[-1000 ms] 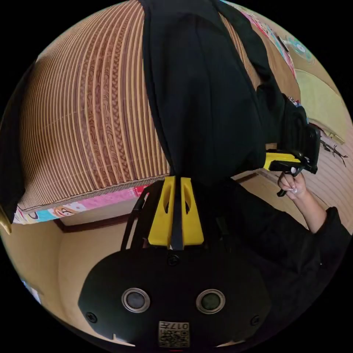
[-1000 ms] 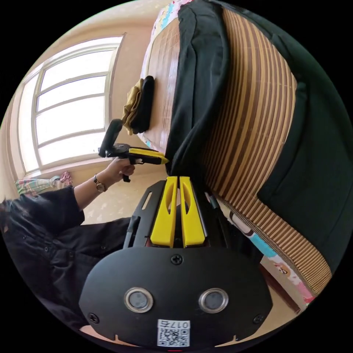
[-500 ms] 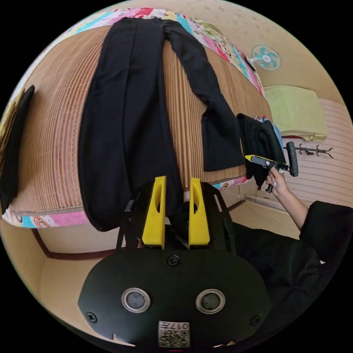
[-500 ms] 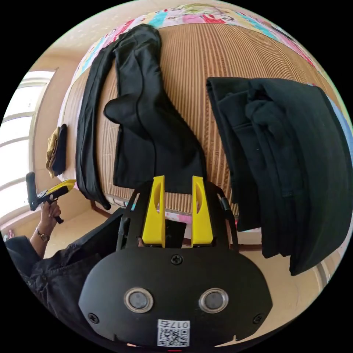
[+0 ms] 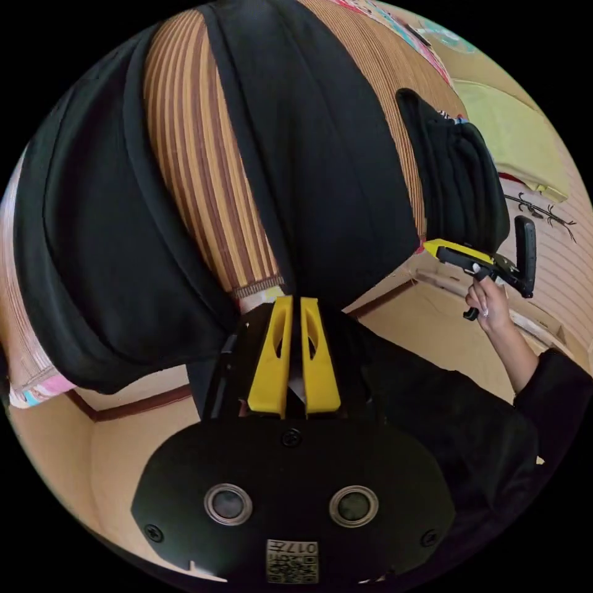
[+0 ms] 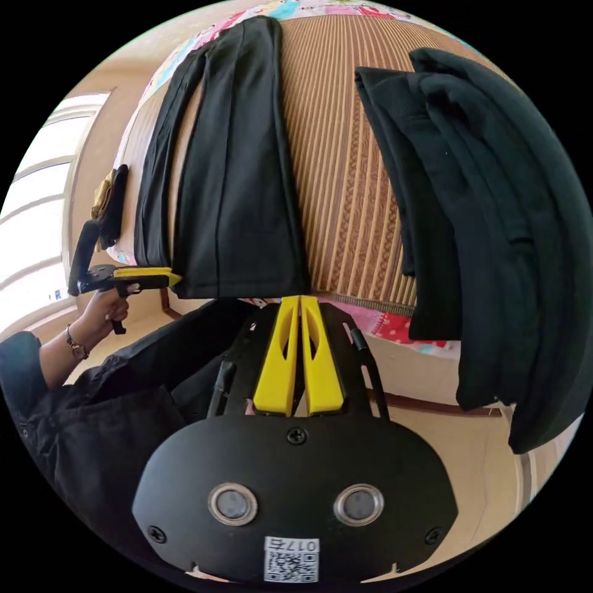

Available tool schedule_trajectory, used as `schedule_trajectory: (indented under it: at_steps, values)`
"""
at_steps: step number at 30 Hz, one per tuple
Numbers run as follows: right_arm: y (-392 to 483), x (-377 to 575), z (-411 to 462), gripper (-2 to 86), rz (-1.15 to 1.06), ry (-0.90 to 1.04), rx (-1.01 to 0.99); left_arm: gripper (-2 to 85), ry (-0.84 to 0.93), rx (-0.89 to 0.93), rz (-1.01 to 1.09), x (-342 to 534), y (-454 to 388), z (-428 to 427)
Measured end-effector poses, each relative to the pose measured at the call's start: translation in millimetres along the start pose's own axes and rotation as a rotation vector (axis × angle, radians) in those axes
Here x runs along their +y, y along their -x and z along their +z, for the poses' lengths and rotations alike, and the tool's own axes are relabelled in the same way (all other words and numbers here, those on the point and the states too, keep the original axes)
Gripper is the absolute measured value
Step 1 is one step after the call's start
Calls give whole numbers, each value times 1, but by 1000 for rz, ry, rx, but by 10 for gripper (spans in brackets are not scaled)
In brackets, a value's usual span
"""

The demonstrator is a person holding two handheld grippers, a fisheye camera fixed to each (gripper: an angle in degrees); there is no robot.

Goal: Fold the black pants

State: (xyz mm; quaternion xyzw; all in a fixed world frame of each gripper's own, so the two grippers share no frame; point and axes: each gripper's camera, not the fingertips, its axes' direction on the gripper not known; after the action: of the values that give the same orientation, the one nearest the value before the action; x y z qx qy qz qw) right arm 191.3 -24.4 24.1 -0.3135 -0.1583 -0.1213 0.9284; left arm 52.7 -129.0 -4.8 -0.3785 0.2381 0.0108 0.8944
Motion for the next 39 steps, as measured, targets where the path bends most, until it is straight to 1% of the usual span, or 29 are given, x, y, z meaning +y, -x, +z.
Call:
schedule_trajectory:
  at_steps: [3, 5, 7, 9, 10, 13, 14, 15, 20, 22, 24, 25, 28, 33, 39]
  values:
    - [-8, 16, -3, 62, 36, -73, -89, 80, -24, 102, -86, 30, 9, 3]
    - [-6, 11, -6, 100, 35, -113, -211, 92, -32, 98, -111, 40, 6, 3]
    - [1, -1, -4, 109, 19, -119, -214, 95, -65, 60, -103, 46, -4, -2]
    - [9, -16, 5, 114, 4, -82, -151, 96, -102, -22, -86, 45, -23, -13]
    - [11, -25, 18, 113, -1, -26, -134, 97, -112, -41, -80, 44, -28, -16]
    - [13, -32, 23, 82, 31, 26, -53, 99, -177, -71, -5, 39, -59, -31]
    - [19, -31, 24, 56, -49, 75, -116, 97, -207, -93, 3, 39, -70, -36]
    - [20, -29, 23, 51, -65, 89, -150, 96, -230, -126, 8, 39, -81, -40]
    - [21, 1, -4, 31, -29, 12, -224, 94, -299, -219, -5, 45, -116, -53]
    - [20, 8, -7, 28, -20, 8, -247, 81, -331, -258, -36, 49, -124, -59]
    - [19, 13, -6, 27, -2, 15, -260, 38, -371, -335, -59, 56, -131, -58]
    - [17, 15, -4, 27, 13, 24, -277, 36, -377, -350, -63, 58, -132, -57]
    - [15, 20, 1, 26, 29, 35, -327, 46, -378, -325, -77, 63, -130, -49]
    - [13, 28, 8, 25, 20, 62, -300, 53, -353, -284, -124, 71, -115, -35]
    - [5, 42, 13, 24, 15, 89, -317, 54, -321, -258, -149, 77, -97, -22]
